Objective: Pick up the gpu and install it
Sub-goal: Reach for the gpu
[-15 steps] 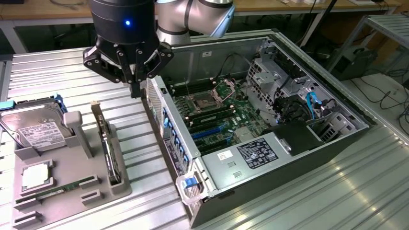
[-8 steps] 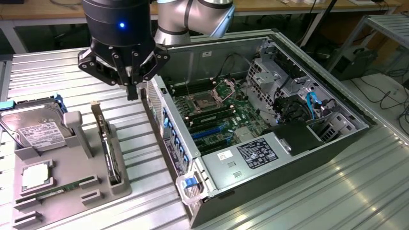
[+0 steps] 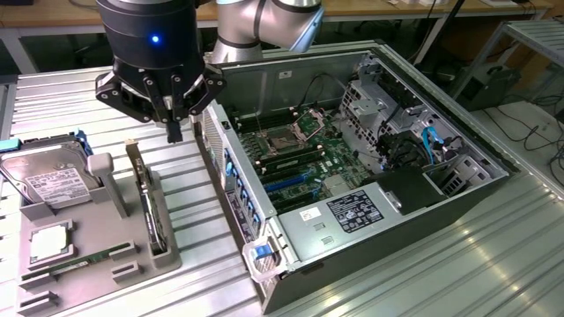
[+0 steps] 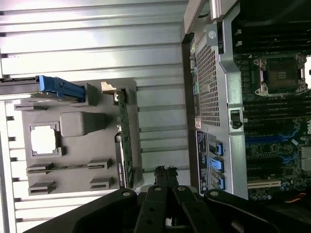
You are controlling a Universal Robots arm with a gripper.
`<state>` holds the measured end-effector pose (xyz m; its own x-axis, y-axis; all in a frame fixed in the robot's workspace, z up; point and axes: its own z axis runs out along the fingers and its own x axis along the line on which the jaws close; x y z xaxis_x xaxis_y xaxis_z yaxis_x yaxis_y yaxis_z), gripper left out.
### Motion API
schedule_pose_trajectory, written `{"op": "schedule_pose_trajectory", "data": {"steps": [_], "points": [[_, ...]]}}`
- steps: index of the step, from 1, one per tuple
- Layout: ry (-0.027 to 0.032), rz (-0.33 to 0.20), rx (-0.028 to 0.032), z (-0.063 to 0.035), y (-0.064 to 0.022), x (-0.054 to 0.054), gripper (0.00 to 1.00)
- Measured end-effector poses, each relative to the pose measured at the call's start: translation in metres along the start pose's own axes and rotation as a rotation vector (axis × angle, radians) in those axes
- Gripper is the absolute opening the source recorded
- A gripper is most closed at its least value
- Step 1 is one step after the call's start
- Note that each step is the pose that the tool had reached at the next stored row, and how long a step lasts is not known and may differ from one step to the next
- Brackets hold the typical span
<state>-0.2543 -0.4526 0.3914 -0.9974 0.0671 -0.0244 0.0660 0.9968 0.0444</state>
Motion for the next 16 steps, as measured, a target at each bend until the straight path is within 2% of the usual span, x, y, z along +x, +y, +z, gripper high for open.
{"op": "schedule_pose_trajectory", "data": {"steps": [16], "points": [[0.0024,-0.053,-0.0013,0.0002,-0.0017,0.017,0.11]]}}
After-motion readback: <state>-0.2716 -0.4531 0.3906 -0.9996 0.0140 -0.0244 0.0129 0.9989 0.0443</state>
